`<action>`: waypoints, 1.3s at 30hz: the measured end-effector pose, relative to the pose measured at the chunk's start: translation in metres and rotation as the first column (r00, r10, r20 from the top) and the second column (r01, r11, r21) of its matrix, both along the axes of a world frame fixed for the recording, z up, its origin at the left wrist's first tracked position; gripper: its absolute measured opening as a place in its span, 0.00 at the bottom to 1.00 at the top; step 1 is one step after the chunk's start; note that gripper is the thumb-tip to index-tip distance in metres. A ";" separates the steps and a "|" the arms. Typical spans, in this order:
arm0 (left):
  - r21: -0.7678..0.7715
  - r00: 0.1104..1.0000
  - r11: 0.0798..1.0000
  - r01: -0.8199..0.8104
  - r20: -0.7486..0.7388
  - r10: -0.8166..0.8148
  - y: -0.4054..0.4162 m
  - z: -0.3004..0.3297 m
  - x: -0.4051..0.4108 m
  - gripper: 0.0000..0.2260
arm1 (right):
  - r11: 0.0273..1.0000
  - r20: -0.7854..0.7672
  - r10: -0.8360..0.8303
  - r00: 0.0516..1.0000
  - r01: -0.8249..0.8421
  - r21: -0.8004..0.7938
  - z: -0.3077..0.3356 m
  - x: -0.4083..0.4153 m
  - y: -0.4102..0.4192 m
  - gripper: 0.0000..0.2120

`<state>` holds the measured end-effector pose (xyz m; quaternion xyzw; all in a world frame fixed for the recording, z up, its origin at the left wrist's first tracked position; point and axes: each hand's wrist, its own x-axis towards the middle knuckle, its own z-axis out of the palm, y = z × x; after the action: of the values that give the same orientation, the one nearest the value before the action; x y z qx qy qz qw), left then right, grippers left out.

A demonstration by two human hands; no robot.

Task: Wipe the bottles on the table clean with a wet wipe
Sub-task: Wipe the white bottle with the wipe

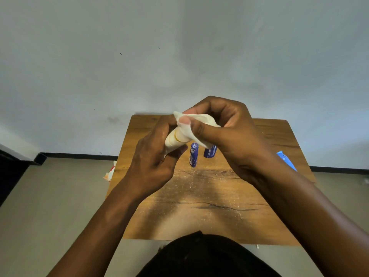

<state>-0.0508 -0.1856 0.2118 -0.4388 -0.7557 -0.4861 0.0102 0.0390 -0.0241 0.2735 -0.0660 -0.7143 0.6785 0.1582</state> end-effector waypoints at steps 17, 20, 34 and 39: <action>-0.025 0.989 0.997 0.068 0.130 -0.064 -0.001 -0.016 -0.001 0.18 | 0.987 -0.059 -0.160 0.985 0.162 0.026 -0.024 0.000 -0.004 0.04; -0.015 0.958 0.998 0.069 0.281 -0.062 0.002 -0.020 0.003 0.20 | 0.939 0.061 -0.256 0.965 0.263 -0.223 -0.030 -0.005 0.001 0.03; 0.271 0.502 0.958 -0.094 0.844 -0.190 0.024 0.001 0.022 0.36 | 0.706 -0.043 -0.048 0.998 0.064 0.705 -0.076 0.005 -0.038 0.32; 0.276 0.476 0.947 -0.162 0.863 -0.170 0.025 -0.002 0.027 0.30 | 0.738 -0.007 0.080 0.997 -0.054 0.673 -0.078 0.015 -0.038 0.37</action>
<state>-0.0239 -0.1601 0.2099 -0.1216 -0.5629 -0.7573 -0.3080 0.0539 -0.0617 0.1955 0.0334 -0.9098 0.3818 0.1595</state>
